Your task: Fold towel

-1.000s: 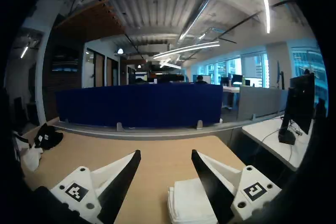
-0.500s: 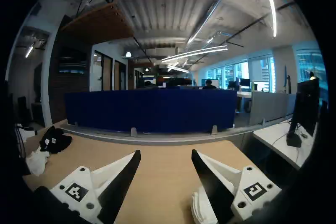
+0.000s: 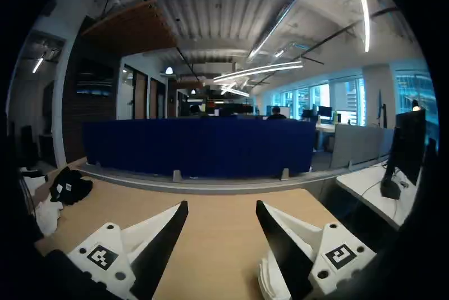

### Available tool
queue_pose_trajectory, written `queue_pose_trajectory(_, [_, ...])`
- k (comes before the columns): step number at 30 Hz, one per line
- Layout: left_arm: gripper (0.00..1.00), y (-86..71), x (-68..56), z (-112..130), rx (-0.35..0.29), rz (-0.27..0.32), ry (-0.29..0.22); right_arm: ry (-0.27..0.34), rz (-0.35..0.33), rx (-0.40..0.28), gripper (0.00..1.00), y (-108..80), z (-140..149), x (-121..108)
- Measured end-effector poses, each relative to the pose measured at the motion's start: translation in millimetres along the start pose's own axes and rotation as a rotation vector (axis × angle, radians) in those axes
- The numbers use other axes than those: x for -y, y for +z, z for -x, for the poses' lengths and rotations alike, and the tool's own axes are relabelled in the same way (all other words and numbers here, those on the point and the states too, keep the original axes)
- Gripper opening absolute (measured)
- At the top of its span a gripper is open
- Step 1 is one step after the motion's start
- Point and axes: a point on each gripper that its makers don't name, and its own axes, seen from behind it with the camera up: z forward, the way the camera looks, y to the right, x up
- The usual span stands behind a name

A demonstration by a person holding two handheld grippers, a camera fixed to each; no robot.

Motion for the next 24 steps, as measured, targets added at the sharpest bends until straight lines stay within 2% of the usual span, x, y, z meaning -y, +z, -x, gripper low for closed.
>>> queue_pose_trajectory(5, [0.9,5.0,8.0,16,-0.018,-0.011,-0.011,-0.004,-0.006,-0.003,0.94,3.2,6,10])
queue_pose_trajectory(12, [0.9,11.2,18.6,38,-0.057,-0.033,0.012,-0.015,-0.025,0.002,0.94,10.3,20,25])
queue_pose_trajectory(24, [0.9,19.7,27.2,82,-0.101,-0.057,0.02,-0.054,0.005,-0.016,0.94,23.4,29,15])
